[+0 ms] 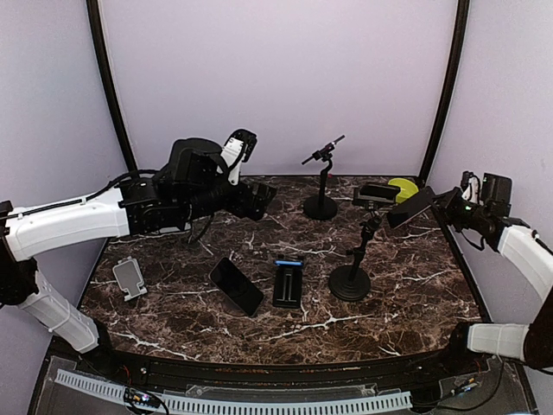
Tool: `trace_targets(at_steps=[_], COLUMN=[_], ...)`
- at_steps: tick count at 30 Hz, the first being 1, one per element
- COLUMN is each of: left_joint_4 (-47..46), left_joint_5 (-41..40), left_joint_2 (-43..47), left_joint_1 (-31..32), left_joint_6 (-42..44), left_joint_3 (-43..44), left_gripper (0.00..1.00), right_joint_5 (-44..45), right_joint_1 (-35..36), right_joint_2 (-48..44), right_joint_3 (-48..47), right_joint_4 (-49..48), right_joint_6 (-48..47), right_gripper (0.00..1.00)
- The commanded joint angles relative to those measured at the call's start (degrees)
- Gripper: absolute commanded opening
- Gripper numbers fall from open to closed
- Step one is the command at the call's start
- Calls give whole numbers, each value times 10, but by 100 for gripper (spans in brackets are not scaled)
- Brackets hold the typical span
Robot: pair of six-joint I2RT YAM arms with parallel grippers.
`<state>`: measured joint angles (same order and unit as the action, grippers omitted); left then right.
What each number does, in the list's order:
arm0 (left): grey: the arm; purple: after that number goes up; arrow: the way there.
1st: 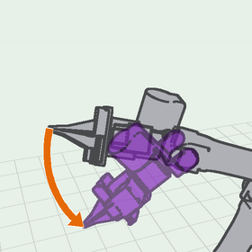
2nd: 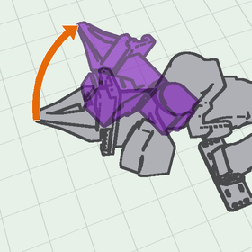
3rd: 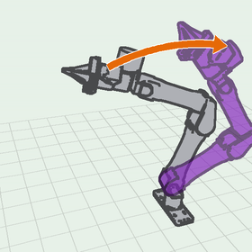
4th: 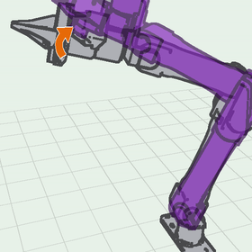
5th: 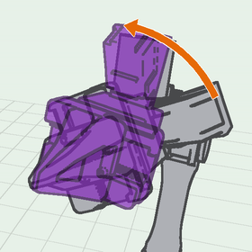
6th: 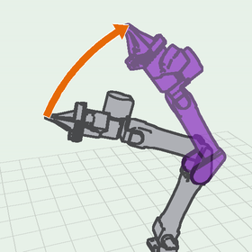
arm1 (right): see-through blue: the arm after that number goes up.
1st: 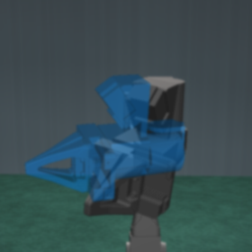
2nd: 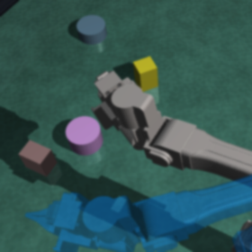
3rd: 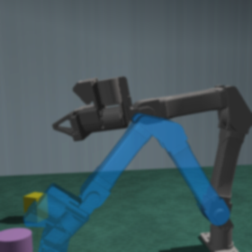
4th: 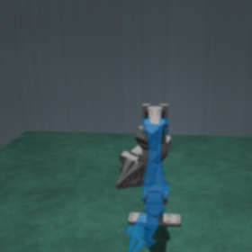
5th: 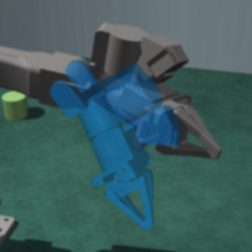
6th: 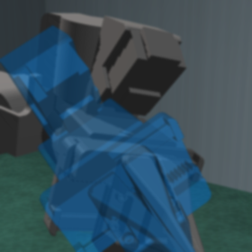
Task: Remove the phone from the phone stand
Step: Place the phone at the center of the board.
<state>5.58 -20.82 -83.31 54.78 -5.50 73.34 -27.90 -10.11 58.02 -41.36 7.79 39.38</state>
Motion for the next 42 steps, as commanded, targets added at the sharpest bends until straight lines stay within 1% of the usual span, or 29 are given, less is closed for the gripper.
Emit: trace_targets(at_steps=[1,5,9,12,19,24,27,31,37,40,42], left_joint_4=[-11,-18,-11,-4,4,6,10,18,39,62,81], left_joint_5=[23,34,28,28,27,24,18,8,-10,-23,-29], left_joint_2=[40,61,65,62,70,75,75,80,91,93,98], left_joint_1=[-21,-33,-35,-38,-46,-47,-47,-49,-54,-65,-78], left_joint_6=[-40,-54,-62,-67,-87,-91,-92,-97,-120,-148,-172], left_joint_3=[-27,-53,-59,-59,-68,-73,-71,-74,-85,-90,-96], left_gripper=[99,99,99,99,99,99,99,99,99,99,99], right_joint_5=[-74,-86,-94,-114,-92,-101,-96,-82,-54,-39,-29], right_joint_1=[-8,-8,-7,-4,16,19,27,36,45,54,57], right_joint_2=[38,83,135,178,260,324,359,393,444,459,464], right_joint_3=[40,58,62,70,56,54,44,42,36,32,27], right_joint_4=[-168,-225,-281,-338,-386,-462,-474,-514,-553,-547,-530], right_joint_6=[58,64,64,95,90,126,121,130,155,150,143], right_gripper=[0,0,0,0,0,0,0,0,3,11,14])
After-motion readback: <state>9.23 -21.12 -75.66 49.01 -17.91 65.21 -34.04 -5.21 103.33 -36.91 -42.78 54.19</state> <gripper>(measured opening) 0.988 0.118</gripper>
